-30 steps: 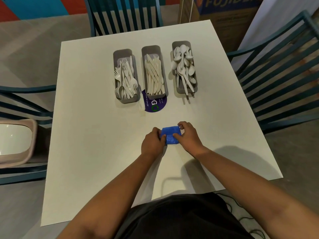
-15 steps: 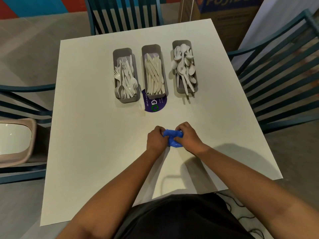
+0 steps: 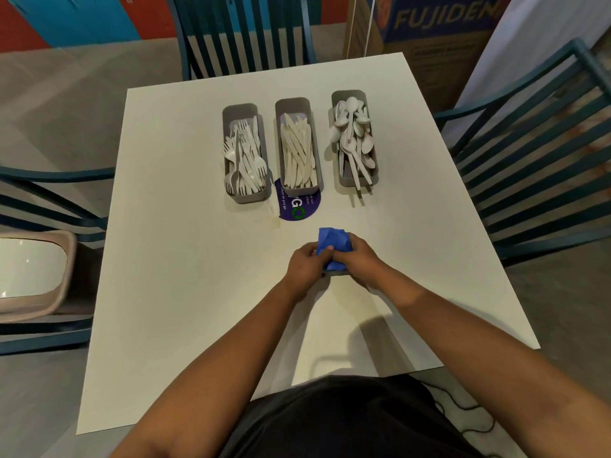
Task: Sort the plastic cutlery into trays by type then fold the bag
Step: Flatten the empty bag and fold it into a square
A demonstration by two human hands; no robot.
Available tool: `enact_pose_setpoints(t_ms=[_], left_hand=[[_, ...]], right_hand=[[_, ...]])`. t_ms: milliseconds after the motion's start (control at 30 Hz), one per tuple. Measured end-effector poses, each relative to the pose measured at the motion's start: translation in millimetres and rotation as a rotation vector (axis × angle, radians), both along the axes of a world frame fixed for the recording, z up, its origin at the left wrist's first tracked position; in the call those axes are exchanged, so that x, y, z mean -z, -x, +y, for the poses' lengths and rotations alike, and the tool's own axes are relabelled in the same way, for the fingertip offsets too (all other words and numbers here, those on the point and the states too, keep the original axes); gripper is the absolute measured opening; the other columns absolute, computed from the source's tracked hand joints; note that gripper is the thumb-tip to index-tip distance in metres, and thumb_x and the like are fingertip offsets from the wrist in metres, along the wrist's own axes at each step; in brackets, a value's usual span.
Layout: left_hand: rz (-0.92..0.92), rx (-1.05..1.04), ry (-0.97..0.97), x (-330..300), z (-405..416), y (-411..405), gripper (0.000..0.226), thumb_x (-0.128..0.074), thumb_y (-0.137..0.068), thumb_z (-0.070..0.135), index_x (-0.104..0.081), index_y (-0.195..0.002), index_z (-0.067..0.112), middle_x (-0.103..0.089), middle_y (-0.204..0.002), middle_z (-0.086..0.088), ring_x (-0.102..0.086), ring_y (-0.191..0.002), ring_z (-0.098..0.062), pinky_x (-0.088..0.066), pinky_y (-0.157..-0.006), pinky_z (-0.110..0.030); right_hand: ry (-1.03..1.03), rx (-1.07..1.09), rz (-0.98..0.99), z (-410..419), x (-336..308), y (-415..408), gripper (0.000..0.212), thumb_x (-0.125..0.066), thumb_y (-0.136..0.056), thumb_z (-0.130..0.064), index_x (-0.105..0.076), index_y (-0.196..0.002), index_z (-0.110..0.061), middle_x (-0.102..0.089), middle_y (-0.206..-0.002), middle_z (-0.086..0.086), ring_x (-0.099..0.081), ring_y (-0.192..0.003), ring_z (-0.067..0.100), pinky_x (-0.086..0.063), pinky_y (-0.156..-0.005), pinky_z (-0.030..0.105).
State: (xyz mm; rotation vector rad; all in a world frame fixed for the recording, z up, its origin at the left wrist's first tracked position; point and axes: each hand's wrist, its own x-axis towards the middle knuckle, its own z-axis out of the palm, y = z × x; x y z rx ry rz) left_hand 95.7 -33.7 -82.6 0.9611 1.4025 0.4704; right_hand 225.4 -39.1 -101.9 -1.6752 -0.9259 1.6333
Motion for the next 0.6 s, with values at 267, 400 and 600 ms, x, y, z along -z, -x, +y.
enact_pose_setpoints(t_ms=[267, 400, 600], left_hand=[[-0.067, -0.064, 0.008, -13.7, 4.0, 5.0, 0.024, -0.049, -0.097, 0.022, -0.057, -0.109, 0.003, -0.062, -0.102, -0.014, -0.061, -0.077, -0.017, -0.054, -0.069, -0.028], [-0.063, -0.107, -0.117, -14.4, 1.2, 3.5, 0.028, -0.051, -0.096, 0.016, -0.048, -0.122, 0.010, -0.062, -0.107, -0.013, -0.062, -0.089, -0.021, -0.054, -0.075, -0.028], [-0.049, -0.030, -0.223, -20.5, 5.3, 5.7, 0.023, -0.047, -0.092, -0.003, -0.059, -0.091, 0.015, -0.059, -0.102, -0.005, -0.059, -0.088, -0.018, -0.050, -0.068, -0.015]], right_hand=[[0.029, 0.105, 0.064, 2.0, -7.4, -3.2, 0.023, -0.042, -0.099, -0.034, -0.062, -0.101, -0.022, -0.065, -0.116, 0.016, -0.061, -0.109, 0.034, -0.045, -0.100, 0.053], [0.012, 0.118, -0.031, 7.0, -13.7, 1.8, 0.021, -0.042, -0.100, -0.027, -0.058, -0.104, -0.014, -0.063, -0.116, 0.019, -0.061, -0.107, 0.035, -0.049, -0.094, 0.045], [-0.040, 0.172, 0.043, 17.1, -26.4, 0.0, 0.026, -0.049, -0.096, -0.010, -0.040, -0.116, -0.023, -0.054, -0.110, 0.015, -0.058, -0.092, 0.026, -0.050, -0.072, 0.030]])
